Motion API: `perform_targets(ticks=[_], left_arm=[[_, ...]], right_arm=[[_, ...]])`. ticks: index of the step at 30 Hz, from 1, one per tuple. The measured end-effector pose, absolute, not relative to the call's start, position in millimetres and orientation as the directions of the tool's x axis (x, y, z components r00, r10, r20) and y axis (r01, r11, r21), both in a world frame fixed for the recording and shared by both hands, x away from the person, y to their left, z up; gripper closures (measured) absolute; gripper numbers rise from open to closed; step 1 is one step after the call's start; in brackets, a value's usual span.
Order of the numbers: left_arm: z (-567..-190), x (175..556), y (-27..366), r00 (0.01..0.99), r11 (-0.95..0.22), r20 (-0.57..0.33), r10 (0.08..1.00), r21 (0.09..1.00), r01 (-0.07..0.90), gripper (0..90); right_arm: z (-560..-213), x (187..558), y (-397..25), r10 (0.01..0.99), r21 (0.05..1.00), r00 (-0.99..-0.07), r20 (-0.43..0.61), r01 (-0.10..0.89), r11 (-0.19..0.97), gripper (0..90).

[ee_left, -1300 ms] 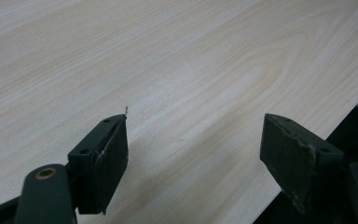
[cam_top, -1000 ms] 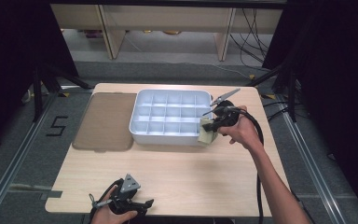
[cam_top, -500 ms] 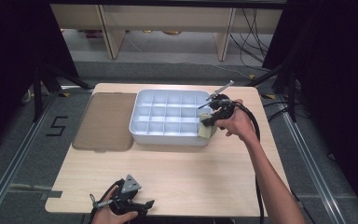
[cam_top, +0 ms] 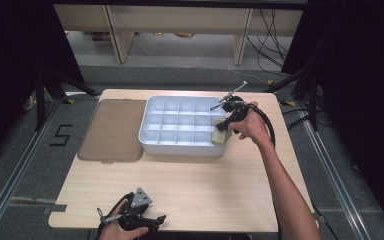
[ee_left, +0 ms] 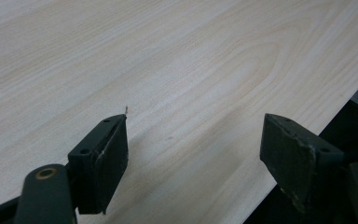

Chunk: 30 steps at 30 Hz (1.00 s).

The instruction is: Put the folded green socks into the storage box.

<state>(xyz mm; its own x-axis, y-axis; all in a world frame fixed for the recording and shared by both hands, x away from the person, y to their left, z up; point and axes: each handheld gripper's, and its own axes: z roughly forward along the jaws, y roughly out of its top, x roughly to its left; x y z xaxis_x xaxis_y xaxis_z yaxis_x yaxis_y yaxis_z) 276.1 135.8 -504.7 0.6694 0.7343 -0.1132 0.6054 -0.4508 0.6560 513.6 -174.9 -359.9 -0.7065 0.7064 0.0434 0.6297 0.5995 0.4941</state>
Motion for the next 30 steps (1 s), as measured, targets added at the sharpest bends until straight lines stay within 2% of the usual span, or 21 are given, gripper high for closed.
perform_targets(ticks=[22,27,30], left_arm=[[-504,275,134,0.685,-0.472,-0.095,0.722,0.658,0.588,23.0],[-505,274,132,0.677,-0.454,-0.118,0.726,0.657,0.602,23.0],[-504,274,132,0.691,-0.479,-0.093,0.717,0.654,0.585,23.1]], right_arm=[[-375,532,-159,0.726,0.415,-0.687,-0.022,0.655,0.632,73.1],[-378,535,-158,0.714,0.414,-0.699,-0.038,0.639,0.648,73.1],[-382,534,-154,0.723,0.386,-0.69,-0.041,0.656,0.648,73.1]])
